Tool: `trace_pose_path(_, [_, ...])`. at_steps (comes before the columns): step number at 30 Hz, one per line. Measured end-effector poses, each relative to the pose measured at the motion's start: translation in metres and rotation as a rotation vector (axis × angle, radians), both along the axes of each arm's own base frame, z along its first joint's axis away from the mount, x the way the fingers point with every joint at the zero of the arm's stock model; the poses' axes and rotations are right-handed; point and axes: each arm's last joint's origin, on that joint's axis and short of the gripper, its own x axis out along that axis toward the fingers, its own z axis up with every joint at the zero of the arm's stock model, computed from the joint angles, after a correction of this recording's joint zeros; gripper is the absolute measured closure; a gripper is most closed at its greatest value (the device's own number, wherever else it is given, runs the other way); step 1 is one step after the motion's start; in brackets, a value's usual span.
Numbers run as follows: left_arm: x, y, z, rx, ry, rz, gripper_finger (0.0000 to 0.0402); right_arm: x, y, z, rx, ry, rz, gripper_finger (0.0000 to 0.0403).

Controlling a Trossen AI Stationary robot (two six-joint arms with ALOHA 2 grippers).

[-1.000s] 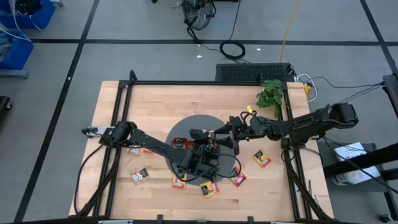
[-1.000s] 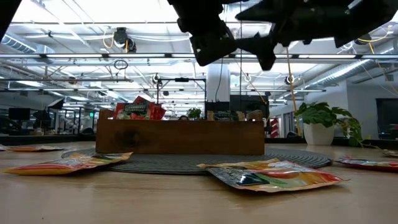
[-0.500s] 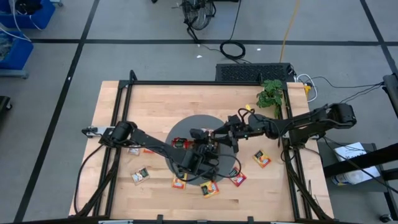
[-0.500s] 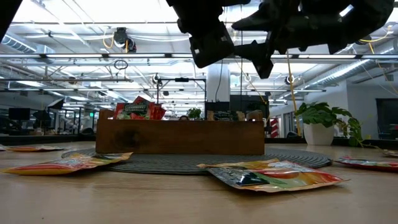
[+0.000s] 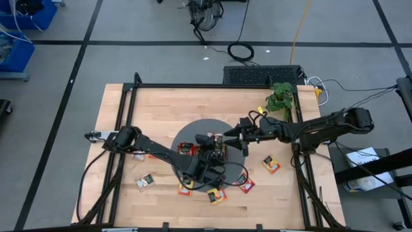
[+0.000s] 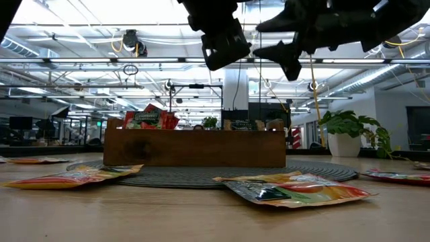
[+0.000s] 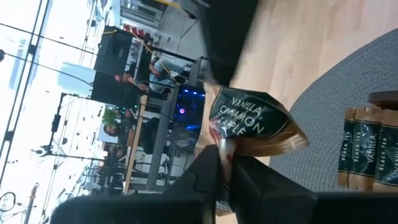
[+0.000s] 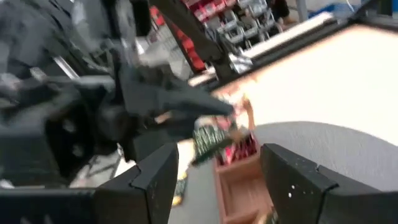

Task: Pick & Place Tea
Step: Put the yellow tea bag into the right section of the wooden organizer

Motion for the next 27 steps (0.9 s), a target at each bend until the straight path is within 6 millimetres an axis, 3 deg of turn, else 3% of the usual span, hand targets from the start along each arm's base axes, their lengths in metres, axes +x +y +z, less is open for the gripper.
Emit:
trace_pose_path(5, [0.001,0.000,0.000,0.002,0.003,-0.003,0.0353,0.006,-0.003,-0.005,0.001,-0.012,-0.007,0.0193])
trace_pose_path(12, [0.003,-0.001,0.001,-0.005,0.014,-0.021,0.0391,0.011,-0.004,-0.011,-0.001,-0.012,-0.008,0.0193])
trace_pose_path(17, [0.003,-0.001,0.001,-0.005,0.000,-0.016,0.0361,0.012,-0.004,-0.012,-0.019,-0.015,-0.005,0.0202])
trace_pose_path(21, [0.003,-0.001,0.001,-0.004,-0.001,-0.015,0.0345,0.012,-0.004,-0.012,-0.028,-0.016,-0.003,0.0252])
trace_pose_path(27, [0.003,-0.001,0.001,-0.006,-0.004,-0.014,0.0370,0.012,-0.003,-0.010,-0.085,-0.036,0.027,0.0381])
